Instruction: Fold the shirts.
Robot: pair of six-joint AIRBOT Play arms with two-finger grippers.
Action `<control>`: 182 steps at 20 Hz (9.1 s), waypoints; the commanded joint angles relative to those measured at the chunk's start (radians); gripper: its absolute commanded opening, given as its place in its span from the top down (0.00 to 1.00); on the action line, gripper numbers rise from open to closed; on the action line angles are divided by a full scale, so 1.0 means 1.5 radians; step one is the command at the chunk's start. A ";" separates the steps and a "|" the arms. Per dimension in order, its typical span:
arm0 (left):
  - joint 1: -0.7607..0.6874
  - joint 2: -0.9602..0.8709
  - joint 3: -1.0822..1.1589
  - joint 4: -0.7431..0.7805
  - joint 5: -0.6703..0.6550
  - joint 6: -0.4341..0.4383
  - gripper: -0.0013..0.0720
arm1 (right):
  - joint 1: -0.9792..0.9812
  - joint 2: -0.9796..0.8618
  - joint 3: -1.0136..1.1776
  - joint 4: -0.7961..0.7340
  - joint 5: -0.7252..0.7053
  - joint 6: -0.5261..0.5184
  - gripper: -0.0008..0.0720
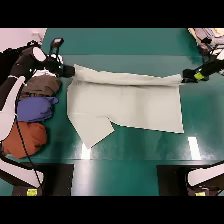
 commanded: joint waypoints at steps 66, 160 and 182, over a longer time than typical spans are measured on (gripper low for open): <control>-0.023 0.746 -0.616 -0.172 -0.289 -0.145 0.95 | -0.147 0.735 -0.649 -0.094 0.176 -0.013 0.96; 0.032 0.259 0.029 -0.119 -0.163 -0.039 0.95 | 0.361 0.105 -0.158 0.285 -0.001 -0.063 0.55; 0.007 0.254 0.021 -0.123 -0.161 -0.027 0.95 | 0.391 -0.045 -0.184 0.491 -0.174 -0.139 0.96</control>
